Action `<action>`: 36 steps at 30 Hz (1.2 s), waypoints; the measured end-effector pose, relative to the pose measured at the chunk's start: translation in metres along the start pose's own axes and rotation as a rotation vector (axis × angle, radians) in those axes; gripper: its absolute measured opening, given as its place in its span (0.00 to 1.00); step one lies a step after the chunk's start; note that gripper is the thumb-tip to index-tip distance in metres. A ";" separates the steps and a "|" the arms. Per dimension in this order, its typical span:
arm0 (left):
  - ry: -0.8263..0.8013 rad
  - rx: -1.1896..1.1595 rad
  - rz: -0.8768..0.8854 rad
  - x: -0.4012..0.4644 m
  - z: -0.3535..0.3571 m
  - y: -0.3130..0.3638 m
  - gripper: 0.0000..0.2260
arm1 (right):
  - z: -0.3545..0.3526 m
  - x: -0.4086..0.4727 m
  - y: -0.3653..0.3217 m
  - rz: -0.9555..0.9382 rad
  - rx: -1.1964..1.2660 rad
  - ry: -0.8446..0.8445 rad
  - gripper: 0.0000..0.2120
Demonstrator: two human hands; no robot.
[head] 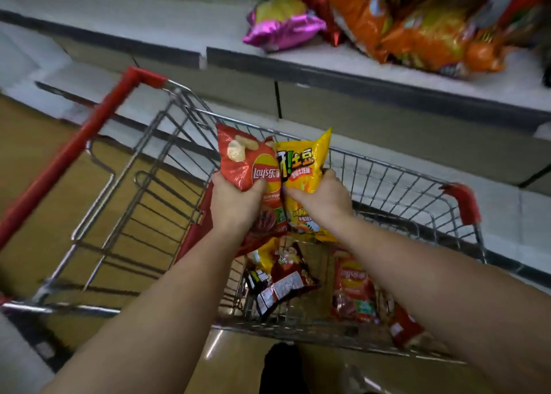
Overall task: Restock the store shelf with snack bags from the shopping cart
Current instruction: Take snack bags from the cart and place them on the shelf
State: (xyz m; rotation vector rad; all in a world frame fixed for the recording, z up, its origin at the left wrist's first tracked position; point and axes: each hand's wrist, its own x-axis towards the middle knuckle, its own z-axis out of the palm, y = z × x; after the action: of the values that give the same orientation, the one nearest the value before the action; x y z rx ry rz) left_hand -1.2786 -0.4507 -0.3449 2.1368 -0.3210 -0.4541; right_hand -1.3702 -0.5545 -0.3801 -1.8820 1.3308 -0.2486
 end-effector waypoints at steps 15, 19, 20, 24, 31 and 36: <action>0.219 -0.278 0.324 -0.016 -0.095 0.162 0.24 | -0.156 -0.029 -0.165 -0.424 0.187 0.274 0.32; 0.262 -0.326 0.420 -0.016 -0.117 0.213 0.23 | -0.200 -0.036 -0.207 -0.507 0.240 0.361 0.33; 0.270 -0.335 0.446 -0.015 -0.122 0.225 0.23 | -0.210 -0.038 -0.216 -0.526 0.252 0.378 0.32; 0.267 -0.372 0.552 -0.013 -0.140 0.269 0.23 | -0.246 -0.043 -0.245 -0.586 0.276 0.452 0.29; 0.202 -0.428 0.640 0.006 -0.159 0.332 0.22 | -0.290 -0.026 -0.290 -0.549 0.342 0.518 0.31; 0.112 -0.440 0.641 0.033 -0.168 0.366 0.22 | -0.322 -0.013 -0.321 -0.497 0.399 0.482 0.21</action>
State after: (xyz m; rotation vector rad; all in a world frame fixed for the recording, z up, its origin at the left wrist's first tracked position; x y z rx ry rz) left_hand -1.1978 -0.5465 0.0389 1.5159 -0.7357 -0.0221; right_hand -1.3319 -0.6612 0.0603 -1.8304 0.9750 -1.1925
